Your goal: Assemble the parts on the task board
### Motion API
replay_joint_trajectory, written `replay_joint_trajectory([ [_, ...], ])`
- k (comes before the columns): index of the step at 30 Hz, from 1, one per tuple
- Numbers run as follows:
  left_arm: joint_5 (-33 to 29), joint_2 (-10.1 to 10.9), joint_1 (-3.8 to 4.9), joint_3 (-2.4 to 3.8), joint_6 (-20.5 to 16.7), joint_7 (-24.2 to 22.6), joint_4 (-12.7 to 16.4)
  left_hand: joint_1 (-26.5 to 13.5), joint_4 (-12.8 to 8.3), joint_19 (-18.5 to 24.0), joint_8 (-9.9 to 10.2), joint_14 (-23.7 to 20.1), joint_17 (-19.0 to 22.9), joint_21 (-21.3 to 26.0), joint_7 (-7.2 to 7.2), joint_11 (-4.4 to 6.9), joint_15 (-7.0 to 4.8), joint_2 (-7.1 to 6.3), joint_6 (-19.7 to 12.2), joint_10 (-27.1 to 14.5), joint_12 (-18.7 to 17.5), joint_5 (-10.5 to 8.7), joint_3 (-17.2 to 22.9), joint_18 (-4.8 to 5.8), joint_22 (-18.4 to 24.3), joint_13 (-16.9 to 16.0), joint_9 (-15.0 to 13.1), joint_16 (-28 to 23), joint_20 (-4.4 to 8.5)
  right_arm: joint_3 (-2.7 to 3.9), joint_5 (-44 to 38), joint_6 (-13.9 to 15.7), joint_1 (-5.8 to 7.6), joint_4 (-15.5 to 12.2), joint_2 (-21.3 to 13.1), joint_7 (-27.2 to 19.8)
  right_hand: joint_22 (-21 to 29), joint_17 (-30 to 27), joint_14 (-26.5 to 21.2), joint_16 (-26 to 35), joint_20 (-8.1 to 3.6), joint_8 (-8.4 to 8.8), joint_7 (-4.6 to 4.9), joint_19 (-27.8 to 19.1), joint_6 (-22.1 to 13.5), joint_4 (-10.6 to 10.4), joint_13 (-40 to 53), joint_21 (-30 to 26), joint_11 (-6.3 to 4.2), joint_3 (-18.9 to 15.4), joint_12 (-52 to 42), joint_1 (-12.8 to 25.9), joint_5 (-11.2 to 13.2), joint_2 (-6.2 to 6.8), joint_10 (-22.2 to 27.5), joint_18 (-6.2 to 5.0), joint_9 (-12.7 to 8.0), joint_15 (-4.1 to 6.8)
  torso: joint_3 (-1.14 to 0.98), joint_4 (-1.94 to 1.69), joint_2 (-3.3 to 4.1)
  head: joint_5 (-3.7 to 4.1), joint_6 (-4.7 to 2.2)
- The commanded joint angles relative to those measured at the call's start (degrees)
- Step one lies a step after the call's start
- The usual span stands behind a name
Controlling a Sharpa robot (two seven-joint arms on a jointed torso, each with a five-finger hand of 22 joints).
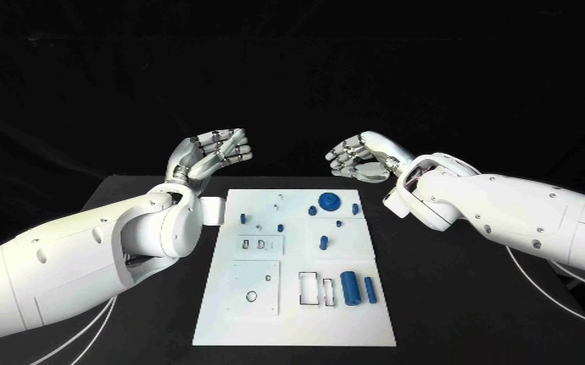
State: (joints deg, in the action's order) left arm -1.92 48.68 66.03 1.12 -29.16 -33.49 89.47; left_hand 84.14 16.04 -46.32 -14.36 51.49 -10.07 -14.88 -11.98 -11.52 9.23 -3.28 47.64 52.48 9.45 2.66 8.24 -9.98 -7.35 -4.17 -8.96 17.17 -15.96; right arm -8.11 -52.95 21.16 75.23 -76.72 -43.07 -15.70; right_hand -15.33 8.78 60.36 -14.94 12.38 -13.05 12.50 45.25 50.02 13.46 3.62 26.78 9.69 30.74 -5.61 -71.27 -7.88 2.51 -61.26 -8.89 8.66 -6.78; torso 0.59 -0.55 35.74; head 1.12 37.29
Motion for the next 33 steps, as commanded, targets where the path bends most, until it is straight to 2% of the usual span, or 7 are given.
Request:
replay_joint_trajectory([
  [1,3.1,0.7,0.07,0.23,3.1,0.9,1.5,0.5,0.0,-1.1,-0.7,1.7,-0.4,-0.6,-2.1,0.45,-0.54,-0.06,1.3,2.0,0.6,0.4,0.4,-0.66,-0.1,-0.1,-0.2,0.7,0.29,0.07,-16.5,-3.6,0.3,0.1,0.2,6.3,-6.6,2.2,8.4,-1.3,-2.22,-0.64,-1.04,2.8,5.4,0.4,0.3,10.2,-2.24,-1.6,1.7,-0.3,-0.6,1.1,-7.7,-1.32,0.6,2.72,0.28,-0.61,1.44,0.6,-0.31],
  [3,3.4,1.0,0.07,0.35,3.3,1.2,2.2,0.6,0.1,-1.7,-0.8,2.4,-0.6,-0.8,-1.94,0.74,-0.79,-0.06,1.8,2.8,0.6,0.2,0.5,-0.67,-0.1,-0.1,-0.3,0.9,0.51,0.11,-20.4,-4.1,0.45,0.1,0.4,7.9,-7.1,3.1,11.2,-2.9,-2.51,-0.82,-1.39,3.6,5.9,0.2,0.5,11.2,-2.74,-2.1,1.4,0.1,-0.3,1.41,-8.8,-1.58,0.8,3.41,0.36,-0.76,1.71,0.66,-0.36],
  [7,3.8,1.7,0.07,0.57,3.5,1.5,3.6,0.7,0.2,-2.6,-1.0,3.4,-1.0,-1.0,-1.58,1.11,-1.21,-0.16,2.5,4.3,0.5,0.21,0.6,-0.66,-0.1,-0.1,-0.3,1.2,0.88,0.17,-28.2,-5.7,0.64,0.1,0.8,11.0,-9.4,6.9,16.1,-6.1,-4.3,-1.1,-2.77,6.6,7.7,-0.5,1.1,15.0,-4.26,-2.6,1.5,1.0,-0.8,2.64,-11.8,-1.6,1.5,5.23,0.55,-1.19,2.63,0.87,-0.7],
  [12,3.8,2.1,0.06,0.75,3.7,1.7,4.5,0.7,0.2,-2.7,-0.9,3.5,-1.0,-1.1,-1.55,1.14,-1.25,-0.2,2.6,4.5,0.5,0.22,0.6,-0.65,-0.1,0.0,-0.3,1.2,0.92,0.19,-34.1,-6.3,0.69,-0.1,1.5,13.1,-10.9,11.1,19.7,-9.5,-5.26,-0.49,-3.1,9.1,7.9,-1.3,1.1,17.3,-4.62,-2.2,2.0,1.7,-0.9,3.69,-12.2,-1.59,1.8,6.13,0.71,-1.71,3.53,1.22,-1.12],
  [15,3.7,2.1,0.06,0.87,3.9,1.7,5.0,0.7,0.2,-2.7,-0.9,3.5,-1.1,-1.1,-1.55,1.14,-1.25,-0.21,2.6,4.5,0.5,0.22,0.6,-0.65,-0.1,0.0,-0.3,1.2,0.92,0.2,-36.8,-6.4,0.67,-0.3,1.9,14.1,-12.0,14.6,21.8,-13.1,-5.84,0.09,-3.19,11.0,7.8,-2.0,1.1,19.0,-4.78,-1.6,2.0,2.2,-1.0,4.44,-11.6,-1.59,2.1,6.56,0.91,-2.05,4.11,1.31,-1.19],
  [28,3.1,2.4,0.05,1.01,4.3,1.8,5.4,0.6,0.3,-2.8,-0.9,3.5,-1.1,-1.0,-1.58,1.11,-1.24,-0.33,2.5,4.5,0.3,0.21,0.6,-0.63,0.0,0.0,-0.3,1.1,0.96,0.2,-39.8,-7.8,0.56,-0.1,3.1,15.8,-15.2,23.9,22.3,-24.8,-5.86,1.28,-2.85,13.6,7.2,-4.3,0.9,22.7,-3.98,0.3,2.1,2.9,-0.7,6.6,-5.9,-1.49,3.4,6.18,1.45,-2.76,5.64,1.73,-2.35],
  [33,3.0,2.4,0.05,1.03,4.5,1.9,5.4,0.6,0.3,-2.8,-0.8,3.5,-1.1,-1.0,-1.58,1.11,-1.23,-0.34,2.5,4.5,0.2,0.21,0.6,-0.63,0.0,0.0,-0.3,1.1,0.96,0.2,-40.5,-8.2,0.46,0.4,3.7,16.0,-22.0,27.2,23.2,-29.6,-5.77,1.37,-2.77,17.2,7.1,-4.8,1.0,27.8,-3.81,0.5,2.0,2.7,-0.7,6.9,-4.8,-0.51,3.8,6.01,1.6,-3.05,6.13,2.04,-2.46],
])
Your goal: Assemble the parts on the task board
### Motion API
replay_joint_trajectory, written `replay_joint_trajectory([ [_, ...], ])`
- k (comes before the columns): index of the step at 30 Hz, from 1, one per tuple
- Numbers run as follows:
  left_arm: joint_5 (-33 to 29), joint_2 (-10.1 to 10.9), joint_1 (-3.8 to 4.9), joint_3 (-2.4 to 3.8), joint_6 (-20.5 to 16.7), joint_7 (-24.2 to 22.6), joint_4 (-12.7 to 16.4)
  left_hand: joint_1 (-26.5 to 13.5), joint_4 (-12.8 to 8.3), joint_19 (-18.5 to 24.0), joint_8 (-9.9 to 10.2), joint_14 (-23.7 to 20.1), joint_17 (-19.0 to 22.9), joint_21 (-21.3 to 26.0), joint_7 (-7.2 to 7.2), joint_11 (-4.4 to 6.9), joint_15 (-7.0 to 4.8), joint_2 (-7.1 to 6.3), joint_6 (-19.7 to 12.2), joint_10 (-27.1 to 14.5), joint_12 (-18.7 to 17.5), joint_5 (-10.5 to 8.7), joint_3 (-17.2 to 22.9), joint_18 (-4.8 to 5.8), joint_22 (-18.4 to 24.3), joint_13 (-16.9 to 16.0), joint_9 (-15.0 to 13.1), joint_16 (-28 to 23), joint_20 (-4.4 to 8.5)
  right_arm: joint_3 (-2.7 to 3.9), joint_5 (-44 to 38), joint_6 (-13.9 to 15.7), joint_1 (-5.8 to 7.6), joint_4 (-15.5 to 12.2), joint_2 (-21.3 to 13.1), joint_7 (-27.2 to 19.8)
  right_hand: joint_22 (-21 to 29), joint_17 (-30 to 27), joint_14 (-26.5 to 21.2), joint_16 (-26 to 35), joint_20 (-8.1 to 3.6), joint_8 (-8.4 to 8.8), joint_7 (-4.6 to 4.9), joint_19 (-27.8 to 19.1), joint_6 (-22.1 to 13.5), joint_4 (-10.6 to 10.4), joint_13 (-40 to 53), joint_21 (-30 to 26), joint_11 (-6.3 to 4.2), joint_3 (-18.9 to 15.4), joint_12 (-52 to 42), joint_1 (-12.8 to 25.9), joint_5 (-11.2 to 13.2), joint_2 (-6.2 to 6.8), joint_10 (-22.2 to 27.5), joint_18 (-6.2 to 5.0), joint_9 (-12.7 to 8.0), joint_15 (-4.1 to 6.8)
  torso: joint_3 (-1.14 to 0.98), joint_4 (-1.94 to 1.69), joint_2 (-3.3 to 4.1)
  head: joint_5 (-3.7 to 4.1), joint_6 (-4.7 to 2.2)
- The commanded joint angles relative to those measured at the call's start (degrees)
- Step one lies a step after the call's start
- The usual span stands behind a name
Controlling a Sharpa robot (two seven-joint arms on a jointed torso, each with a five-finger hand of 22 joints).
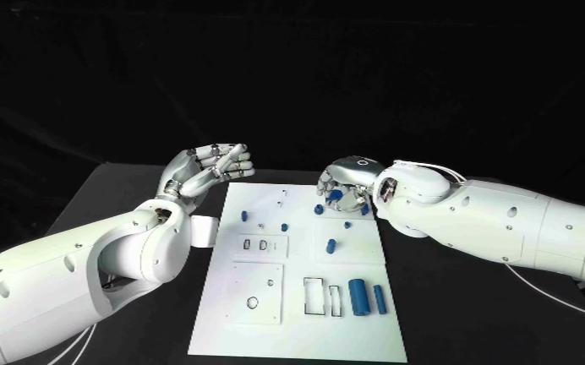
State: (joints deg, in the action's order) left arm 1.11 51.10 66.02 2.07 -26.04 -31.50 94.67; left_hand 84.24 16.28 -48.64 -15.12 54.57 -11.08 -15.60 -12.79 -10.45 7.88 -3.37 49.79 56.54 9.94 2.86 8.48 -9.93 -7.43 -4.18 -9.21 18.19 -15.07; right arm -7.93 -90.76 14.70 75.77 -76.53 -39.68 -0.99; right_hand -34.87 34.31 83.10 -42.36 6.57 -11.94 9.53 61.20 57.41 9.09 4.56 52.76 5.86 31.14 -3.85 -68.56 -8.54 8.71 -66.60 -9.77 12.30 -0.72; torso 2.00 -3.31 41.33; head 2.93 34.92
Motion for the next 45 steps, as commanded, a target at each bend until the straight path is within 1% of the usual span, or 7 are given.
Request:
replay_joint_trajectory([
  [1,-0.1,0.0,0.06,0.1,1.4,-0.1,0.3,0.6,0.0,-0.4,-0.1,0.4,-0.1,-0.3,-0.78,0.04,0.11,-0.24,0.4,0.4,-0.2,0.02,0.3,-0.68,0.1,0.1,0.0,0.1,0.06,0.01,-2.8,-1.9,-0.12,0.4,0.4,1.4,-5.4,5.3,0.6,-6.1,0.09,0.3,0.21,2.6,-0.3,-0.6,0.1,4.0,0.05,0.3,0.2,-0.2,-0.1,0.78,0.7,0.79,0.4,-0.14,0.23,-0.37,0.65,0.27,-0.09],
  [10,-0.2,-0.1,0.06,0.37,1.7,0.1,0.5,0.5,0.0,-0.5,0.0,0.4,-0.1,-0.3,-0.83,0.01,0.13,-0.31,0.3,0.4,-0.4,0.02,0.3,-0.66,0.1,0.1,0.0,0.0,0.08,-0.02,-3.3,-2.3,-0.43,1.1,1.2,1.4,-8.8,9.5,0.3,-11.2,0.26,0.59,0.41,3.7,-0.7,-1.2,0.2,6.6,0.26,0.5,0.3,-0.4,0.0,1.15,1.6,1.21,0.8,-0.33,0.34,-0.95,1.43,0.59,-0.38],
  [13,-0.2,-0.1,0.07,0.41,1.8,0.3,0.5,0.5,0.0,-0.5,0.0,0.4,-0.1,-0.3,-0.83,0.01,0.13,-0.31,0.3,0.4,-0.4,0.02,0.3,-0.66,0.1,0.1,0.0,0.0,0.08,-0.02,-3.4,-2.2,-0.5,1.3,1.4,1.3,-10.2,11.0,0.4,-12.8,0.32,0.7,0.46,4.3,-0.9,-1.3,0.2,7.6,0.31,0.5,0.3,-0.4,0.0,1.15,1.7,1.42,0.9,-0.39,0.38,-1.07,1.61,0.69,-0.85],
  [18,-0.2,-0.2,0.07,0.44,2.0,0.4,0.4,0.4,0.1,-0.5,0.1,0.3,-0.1,-0.2,-0.94,-0.08,0.19,-0.41,0.2,0.4,-0.7,0.01,0.3,-0.64,0.2,0.2,0.1,-0.1,0.1,-0.03,-3.4,-2.2,-0.64,2.0,1.9,1.3,-11.7,12.5,0.5,-14.5,0.4,0.9,0.52,4.8,-1.2,-1.5,0.2,8.6,0.37,0.7,0.3,-0.6,-0.1,1.12,1.9,1.62,1.0,-0.44,0.36,-1.22,1.98,0.83,-1.02],
  [25,-0.2,-0.2,0.07,0.46,2.2,0.7,0.4,0.4,0.1,-0.5,0.1,0.3,-0.1,-0.2,-0.95,-0.1,0.2,-0.42,0.2,0.4,-0.7,0.01,0.3,-0.64,0.2,0.2,0.1,-0.1,0.1,-0.05,-3.4,-1.7,-0.81,2.7,2.3,1.0,-12.2,13.1,0.4,-15.3,0.44,0.84,0.55,4.9,-1.0,-1.6,0.2,9.0,0.4,0.9,0.2,-0.8,-0.2,0.89,2.0,1.66,1.2,-0.48,0.37,-1.55,2.38,0.99,-0.7],
  [32,-0.3,-0.2,0.07,0.46,2.1,0.8,0.2,0.4,0.1,-0.5,0.1,0.3,-0.1,-0.2,-0.95,-0.1,0.2,-0.42,0.2,0.4,-0.7,0.01,0.3,-0.64,0.2,0.2,0.1,-0.1,0.1,-0.05,-3.6,-1.4,-0.86,2.9,2.3,1.0,-16.0,17.0,1.1,-19.3,0.47,0.51,0.4,6.8,-0.3,-2.0,0.3,11.8,0.33,1.6,0.1,-1.0,-0.5,0.51,1.4,2.22,1.6,-0.43,0.37,-1.65,2.67,0.93,-0.4],
  [45,-0.5,-0.1,0.08,0.47,2.2,1.1,-0.1,0.4,0.1,-0.5,0.2,0.3,-0.1,-0.2,-0.98,-0.12,0.22,-0.42,0.2,0.3,-0.8,0.01,0.2,-0.63,0.2,0.2,0.1,-0.2,0.1,-0.06,-4.7,-0.6,-0.91,2.7,2.1,1.3,-19.4,19.7,1.3,-22.5,0.45,0.25,0.32,8.2,0.0,-2.2,0.4,14.3,0.17,2.3,0.1,-1.4,-0.5,0.67,0.8,2.71,2.1,-0.36,0.39,-1.73,3.23,1.27,-0.75],
])
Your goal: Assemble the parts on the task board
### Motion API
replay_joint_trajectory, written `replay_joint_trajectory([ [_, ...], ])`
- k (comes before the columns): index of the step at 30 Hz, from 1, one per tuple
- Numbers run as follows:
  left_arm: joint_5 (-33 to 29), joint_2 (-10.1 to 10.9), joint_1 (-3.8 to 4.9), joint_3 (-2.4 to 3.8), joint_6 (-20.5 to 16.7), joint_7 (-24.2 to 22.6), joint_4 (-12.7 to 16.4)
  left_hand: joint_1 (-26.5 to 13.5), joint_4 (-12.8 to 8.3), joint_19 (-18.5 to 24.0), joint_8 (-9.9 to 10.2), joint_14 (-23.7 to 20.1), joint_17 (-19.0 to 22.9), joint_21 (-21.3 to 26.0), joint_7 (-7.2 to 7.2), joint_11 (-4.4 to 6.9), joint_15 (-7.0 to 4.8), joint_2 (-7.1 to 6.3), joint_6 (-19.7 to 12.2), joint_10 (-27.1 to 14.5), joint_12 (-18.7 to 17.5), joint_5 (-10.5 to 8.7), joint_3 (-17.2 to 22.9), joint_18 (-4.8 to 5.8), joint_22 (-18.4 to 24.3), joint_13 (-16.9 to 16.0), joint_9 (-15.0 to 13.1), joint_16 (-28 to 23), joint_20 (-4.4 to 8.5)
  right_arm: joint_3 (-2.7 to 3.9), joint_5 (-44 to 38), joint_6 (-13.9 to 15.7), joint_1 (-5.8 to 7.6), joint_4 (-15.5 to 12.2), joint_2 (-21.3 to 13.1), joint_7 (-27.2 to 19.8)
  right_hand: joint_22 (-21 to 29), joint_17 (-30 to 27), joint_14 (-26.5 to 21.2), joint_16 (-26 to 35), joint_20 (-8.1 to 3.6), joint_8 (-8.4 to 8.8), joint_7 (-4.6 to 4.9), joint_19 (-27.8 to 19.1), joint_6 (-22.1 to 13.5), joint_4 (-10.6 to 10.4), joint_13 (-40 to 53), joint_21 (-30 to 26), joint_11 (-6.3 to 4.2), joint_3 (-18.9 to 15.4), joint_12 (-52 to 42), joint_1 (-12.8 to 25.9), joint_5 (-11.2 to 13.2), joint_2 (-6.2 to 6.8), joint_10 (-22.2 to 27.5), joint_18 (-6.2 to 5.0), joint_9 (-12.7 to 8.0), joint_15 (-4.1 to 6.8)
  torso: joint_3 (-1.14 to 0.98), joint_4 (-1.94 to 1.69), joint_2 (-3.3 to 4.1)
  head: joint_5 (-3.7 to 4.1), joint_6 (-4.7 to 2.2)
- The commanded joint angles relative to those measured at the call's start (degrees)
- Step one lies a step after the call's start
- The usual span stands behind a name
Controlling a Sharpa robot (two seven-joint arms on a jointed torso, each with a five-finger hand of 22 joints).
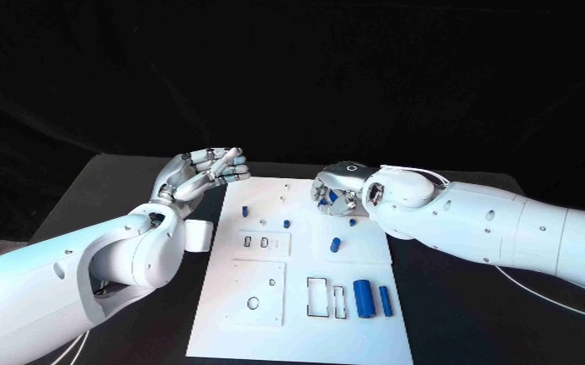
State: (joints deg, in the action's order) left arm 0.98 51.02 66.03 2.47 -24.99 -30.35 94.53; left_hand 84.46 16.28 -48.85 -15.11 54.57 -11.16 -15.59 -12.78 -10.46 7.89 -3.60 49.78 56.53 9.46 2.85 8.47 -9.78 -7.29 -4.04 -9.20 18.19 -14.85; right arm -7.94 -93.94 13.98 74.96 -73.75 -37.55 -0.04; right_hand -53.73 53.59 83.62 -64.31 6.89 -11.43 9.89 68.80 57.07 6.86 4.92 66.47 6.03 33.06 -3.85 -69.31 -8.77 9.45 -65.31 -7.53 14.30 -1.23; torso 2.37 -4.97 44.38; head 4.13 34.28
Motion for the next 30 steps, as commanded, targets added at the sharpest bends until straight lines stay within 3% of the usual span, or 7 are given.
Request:
replay_joint_trajectory([
  [1,-0.4,-0.1,0.07,0.06,1.1,-0.1,0.0,0.2,0.1,-0.3,0.2,0.3,-0.1,-0.2,-0.98,-0.11,0.21,-0.19,0.2,0.4,-0.3,0.02,0.2,-0.78,0.1,0.1,0.1,-0.2,-0.12,-0.05,-1.8,0.2,-0.1,-0.2,-0.1,0.4,-0.5,0.4,0.8,-0.6,0.14,-0.25,-0.03,0.6,0.4,0.0,0.1,0.6,0.0,0.4,0.1,-0.6,-0.3,-0.07,-0.5,0.46,0.1,0.16,0.03,-0.08,0.25,0.08,-0.18],
  [9,-0.6,0.0,0.07,0.06,1.2,0.0,-0.1,0.1,0.1,-0.3,0.2,0.3,-0.1,-0.2,-0.99,-0.12,0.22,-0.17,0.2,0.4,-0.4,0.02,0.2,-0.78,0.1,0.1,0.1,-0.2,-0.12,-0.05,-2.5,1.0,-0.12,-0.7,-0.4,0.4,-1.5,1.1,0.8,-1.5,0.18,-0.22,0.09,0.9,0.2,-0.1,0.0,1.3,0.08,0.5,0.2,-0.5,-0.3,0.3,-0.4,0.59,0.3,0.11,0.06,-0.18,0.54,0.24,-0.25],
  [15,-0.6,0.1,0.07,0.05,1.2,0.0,-0.2,0.1,0.1,-0.3,0.2,0.3,-0.1,-0.2,-0.99,-0.12,0.22,-0.17,0.2,0.4,-0.4,0.02,0.2,-0.78,0.1,0.1,0.1,-0.2,-0.12,-0.05,-2.6,2.0,-0.15,-1.4,-1.0,0.4,-1.8,1.0,0.3,-2.1,0.49,-0.01,0.43,0.5,-0.2,-0.8,-0.3,1.5,0.51,-0.4,0.4,0.4,-0.2,1.42,1.6,0.59,0.5,-0.28,0.09,-0.21,0.65,0.37,-0.17],
  [30,-0.7,0.2,0.06,0.05,1.3,0.0,-0.3,0.1,0.1,-0.3,0.2,0.3,-0.1,-0.2,-0.99,-0.12,0.22,-0.17,0.2,0.4,-0.4,0.02,0.2,-0.78,0.1,0.1,0.1,-0.2,-0.12,-0.01,-2.7,3.0,-0.16,-2.9,-2.3,1.0,-2.6,1.4,0.3,-2.5,0.57,-0.03,0.44,0.9,-0.2,-0.9,-0.3,2.0,0.56,-0.4,0.3,0.2,-0.3,1.33,2.0,0.7,0.6,-0.34,0.13,-0.29,0.92,0.6,-0.27],
])
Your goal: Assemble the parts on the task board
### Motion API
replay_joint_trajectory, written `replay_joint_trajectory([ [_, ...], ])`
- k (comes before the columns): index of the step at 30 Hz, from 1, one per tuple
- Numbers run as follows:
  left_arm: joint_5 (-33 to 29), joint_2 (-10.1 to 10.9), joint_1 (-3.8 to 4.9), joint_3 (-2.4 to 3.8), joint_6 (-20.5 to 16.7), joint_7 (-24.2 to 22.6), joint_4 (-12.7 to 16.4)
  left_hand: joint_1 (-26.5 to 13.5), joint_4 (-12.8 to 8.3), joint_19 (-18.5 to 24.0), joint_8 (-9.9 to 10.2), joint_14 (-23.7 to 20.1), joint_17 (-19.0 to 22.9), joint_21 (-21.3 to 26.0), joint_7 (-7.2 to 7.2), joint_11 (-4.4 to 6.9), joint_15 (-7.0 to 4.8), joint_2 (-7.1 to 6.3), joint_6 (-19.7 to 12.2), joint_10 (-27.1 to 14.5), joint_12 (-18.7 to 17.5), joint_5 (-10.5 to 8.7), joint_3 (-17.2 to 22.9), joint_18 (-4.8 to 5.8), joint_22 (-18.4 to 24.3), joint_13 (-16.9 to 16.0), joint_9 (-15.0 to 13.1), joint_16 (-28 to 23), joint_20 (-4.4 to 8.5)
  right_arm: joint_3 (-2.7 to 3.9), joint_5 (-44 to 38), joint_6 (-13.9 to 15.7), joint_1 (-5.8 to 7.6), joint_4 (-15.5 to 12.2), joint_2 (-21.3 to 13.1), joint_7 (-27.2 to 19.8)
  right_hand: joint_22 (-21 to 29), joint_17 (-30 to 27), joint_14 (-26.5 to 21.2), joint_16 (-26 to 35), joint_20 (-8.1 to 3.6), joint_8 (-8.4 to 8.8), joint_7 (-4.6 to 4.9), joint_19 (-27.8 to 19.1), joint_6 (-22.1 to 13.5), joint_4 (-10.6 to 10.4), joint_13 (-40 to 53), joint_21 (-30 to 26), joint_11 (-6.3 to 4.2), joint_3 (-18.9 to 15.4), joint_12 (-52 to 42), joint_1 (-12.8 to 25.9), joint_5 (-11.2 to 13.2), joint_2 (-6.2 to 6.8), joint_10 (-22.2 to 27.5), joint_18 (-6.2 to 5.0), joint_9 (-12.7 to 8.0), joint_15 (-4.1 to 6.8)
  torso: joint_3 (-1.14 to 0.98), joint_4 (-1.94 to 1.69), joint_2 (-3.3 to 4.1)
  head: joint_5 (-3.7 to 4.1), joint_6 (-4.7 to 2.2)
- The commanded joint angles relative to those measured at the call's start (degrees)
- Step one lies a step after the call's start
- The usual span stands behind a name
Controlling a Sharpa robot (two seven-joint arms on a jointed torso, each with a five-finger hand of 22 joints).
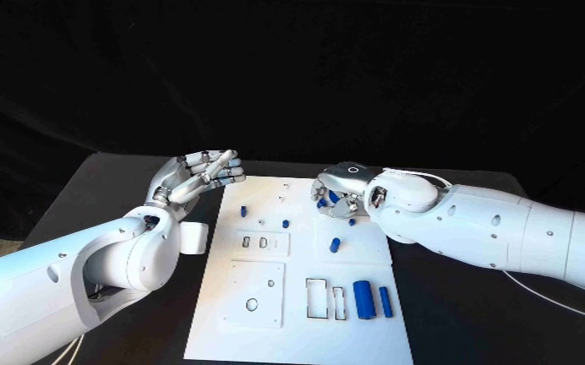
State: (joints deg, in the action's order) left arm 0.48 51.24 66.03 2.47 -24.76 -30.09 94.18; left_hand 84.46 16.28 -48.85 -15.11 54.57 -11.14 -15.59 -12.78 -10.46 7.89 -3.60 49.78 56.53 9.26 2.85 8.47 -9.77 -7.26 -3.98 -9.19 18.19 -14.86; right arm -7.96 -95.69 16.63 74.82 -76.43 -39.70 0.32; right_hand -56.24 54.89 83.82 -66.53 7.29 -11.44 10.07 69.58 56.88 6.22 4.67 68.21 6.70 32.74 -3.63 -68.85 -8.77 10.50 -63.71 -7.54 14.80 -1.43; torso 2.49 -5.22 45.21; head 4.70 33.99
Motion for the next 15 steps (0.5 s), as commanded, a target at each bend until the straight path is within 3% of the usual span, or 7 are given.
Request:
replay_joint_trajectory([
  [1,-0.2,0.0,0.06,0.06,1.1,-0.2,0.1,0.1,0.1,-0.3,0.2,0.3,-0.1,-0.2,-0.99,-0.12,0.23,-0.17,0.2,0.4,-0.2,0.02,0.2,-0.79,0.1,0.1,0.1,-0.2,-0.11,0.02,-0.9,0.4,-0.03,-0.3,-0.2,0.6,0.0,0.1,0.1,-0.3,0.16,-0.03,0.26,0.1,0.0,-0.3,0.0,0.2,-0.11,-0.1,0.1,-0.2,-0.3,0.28,0.4,0.71,0.1,-0.14,0.01,-0.03,0.14,0.04,-0.02],
  [15,-0.2,0.0,0.06,0.05,1.1,0.0,0.0,0.1,0.1,-0.3,0.2,0.3,-0.1,-0.2,-0.99,-0.12,0.23,-0.17,0.2,0.4,-0.2,0.02,0.2,-0.79,0.1,0.1,0.1,-0.2,-0.11,0.26,-0.8,0.8,-0.01,-1.4,-1.2,1.5,-0.9,0.4,0.1,-0.7,0.22,-0.1,0.29,0.5,0.1,-0.5,0.0,0.8,-0.09,-0.1,0.0,-0.2,-0.7,0.06,0.4,0.83,0.2,-0.17,0.04,-0.16,0.29,0.23,0.1],
])
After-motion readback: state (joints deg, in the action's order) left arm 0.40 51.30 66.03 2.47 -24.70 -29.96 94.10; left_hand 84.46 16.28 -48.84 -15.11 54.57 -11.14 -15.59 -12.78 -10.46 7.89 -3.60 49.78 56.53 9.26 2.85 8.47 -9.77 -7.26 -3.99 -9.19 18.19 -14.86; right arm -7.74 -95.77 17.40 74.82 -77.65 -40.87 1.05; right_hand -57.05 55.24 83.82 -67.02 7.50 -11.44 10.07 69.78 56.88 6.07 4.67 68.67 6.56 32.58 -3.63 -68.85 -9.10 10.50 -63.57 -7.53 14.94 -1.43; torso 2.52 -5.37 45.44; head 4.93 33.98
